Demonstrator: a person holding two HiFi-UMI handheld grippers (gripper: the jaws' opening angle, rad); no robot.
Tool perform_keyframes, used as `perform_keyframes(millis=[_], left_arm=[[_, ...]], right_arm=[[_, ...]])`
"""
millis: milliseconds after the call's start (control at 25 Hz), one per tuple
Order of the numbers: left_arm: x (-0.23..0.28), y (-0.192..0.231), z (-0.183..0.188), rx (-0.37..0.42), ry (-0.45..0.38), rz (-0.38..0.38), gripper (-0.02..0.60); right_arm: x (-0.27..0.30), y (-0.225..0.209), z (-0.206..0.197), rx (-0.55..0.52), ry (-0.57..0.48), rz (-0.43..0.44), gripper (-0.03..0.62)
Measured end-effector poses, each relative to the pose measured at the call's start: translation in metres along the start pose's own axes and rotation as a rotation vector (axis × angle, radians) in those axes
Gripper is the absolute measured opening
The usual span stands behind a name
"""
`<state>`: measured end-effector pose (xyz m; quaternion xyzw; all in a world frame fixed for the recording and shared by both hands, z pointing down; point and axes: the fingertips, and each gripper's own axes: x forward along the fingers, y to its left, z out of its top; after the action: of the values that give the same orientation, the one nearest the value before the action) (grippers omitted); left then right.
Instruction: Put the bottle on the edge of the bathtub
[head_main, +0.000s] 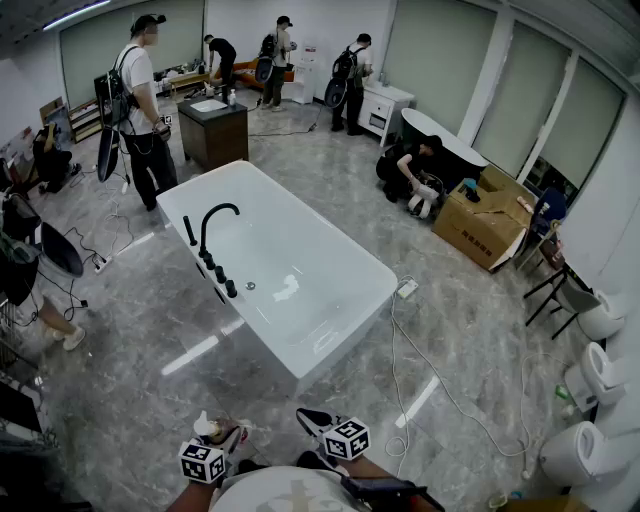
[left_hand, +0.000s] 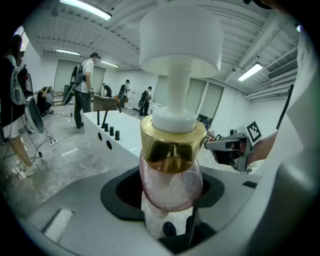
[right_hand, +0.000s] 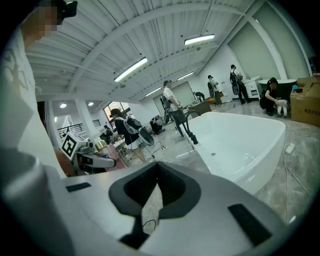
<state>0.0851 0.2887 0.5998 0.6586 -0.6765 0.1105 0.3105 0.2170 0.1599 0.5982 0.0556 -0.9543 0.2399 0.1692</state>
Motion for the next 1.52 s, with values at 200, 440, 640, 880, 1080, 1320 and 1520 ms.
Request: perform_keyframes(millis=[200,440,640,880,1080,1320,1520], left_arm=[[-0.010,0.002,-0.004,-0.013,-0.004,0.004,0.221],[-0.011,-0.001,-0.007,-0.021,-0.013,-0.025,0.222],[-0.010,-0.001,-0.007,-0.014,-0.010,-0.035,0.222],[-0.013,0.005,-0.004,-0.007,-0.002,-0.036,0.222],[-0.008,0.017,-0.003,-0.011,-0.004,-0.042,0.222],[-0.011,0.032,-0.004,-0.018,-0.013,-0.044,0.222],[-0.018,0.039,-0.006,-0.018,-0.017,-0.049,0.222]], right_arm=[[-0.002,0.013,-0.001,0.001,0.001,-0.002,0.006],[0.004,0.025,-0.010,0.000,0.009,-0.006,0.006],[0.005,0.025,-0.010,0.007,0.002,-0.018,0.006],[0.009,0.027,-0.011,0.020,0.000,-0.032,0.006],[0.021,0.024,-0.016,0.029,0.016,-0.049,0.006],[0.038,0.029,-0.013,0.020,0.030,-0.053,0.006],[0.047,0.037,-0.012,0.015,0.039,-0.056,0.006]])
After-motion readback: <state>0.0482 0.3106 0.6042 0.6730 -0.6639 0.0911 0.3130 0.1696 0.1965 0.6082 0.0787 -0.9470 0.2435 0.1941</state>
